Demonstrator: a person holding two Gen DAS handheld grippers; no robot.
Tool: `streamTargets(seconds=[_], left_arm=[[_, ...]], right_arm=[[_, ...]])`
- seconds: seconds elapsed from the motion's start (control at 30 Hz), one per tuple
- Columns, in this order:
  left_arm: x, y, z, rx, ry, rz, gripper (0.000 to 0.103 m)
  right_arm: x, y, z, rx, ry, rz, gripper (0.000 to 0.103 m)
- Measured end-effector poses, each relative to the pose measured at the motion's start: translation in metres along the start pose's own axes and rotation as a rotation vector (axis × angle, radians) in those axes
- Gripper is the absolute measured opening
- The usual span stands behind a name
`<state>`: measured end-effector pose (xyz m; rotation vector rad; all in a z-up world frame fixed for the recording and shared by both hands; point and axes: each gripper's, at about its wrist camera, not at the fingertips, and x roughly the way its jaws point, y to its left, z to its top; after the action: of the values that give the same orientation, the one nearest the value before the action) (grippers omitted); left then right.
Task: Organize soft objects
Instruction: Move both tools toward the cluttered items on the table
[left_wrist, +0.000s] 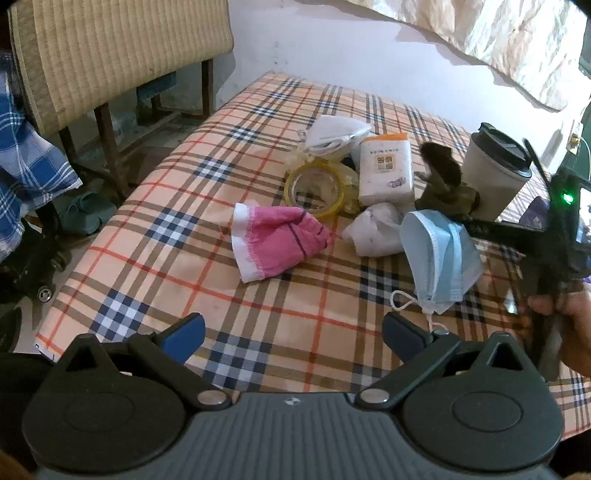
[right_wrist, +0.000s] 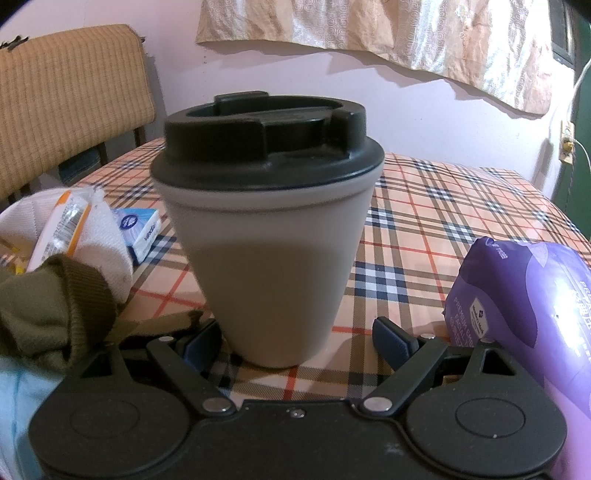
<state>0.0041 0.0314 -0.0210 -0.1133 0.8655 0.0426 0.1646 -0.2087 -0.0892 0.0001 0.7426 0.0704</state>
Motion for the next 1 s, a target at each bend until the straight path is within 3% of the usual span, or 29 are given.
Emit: streamTargets(seconds=[0.13,0.33,0.67,0.9,1.0], left_arm=[[-0.001,0.008,0.000,-0.008,-0.011,0.017,0.103],[0.003,0.016,-0.001,-0.030,0.005,0.032,0.103],[0.001,0.016,-0.004,-0.018,0.006,0.039,0.103],[0.000,0.011,-0.006,0.000,0.008,0.033,0.103],[0.000,0.010,-0.007,0.017,0.011,0.031,0.103]], right_arm=[[-0.018,0.005,-0.005,-0.041,0.015,-0.019,0.101],[-0.089,0.013,-0.015,-0.140,-0.093,-0.046,0.101],[-0.151,0.024,-0.032,-0.090,-0.105,0.102,0.101],[-0.166,0.053,-0.048,-0.066,-0.052,0.194,0.101],[-0.161,0.063,-0.052,-0.059,-0.024,0.195,0.101]])
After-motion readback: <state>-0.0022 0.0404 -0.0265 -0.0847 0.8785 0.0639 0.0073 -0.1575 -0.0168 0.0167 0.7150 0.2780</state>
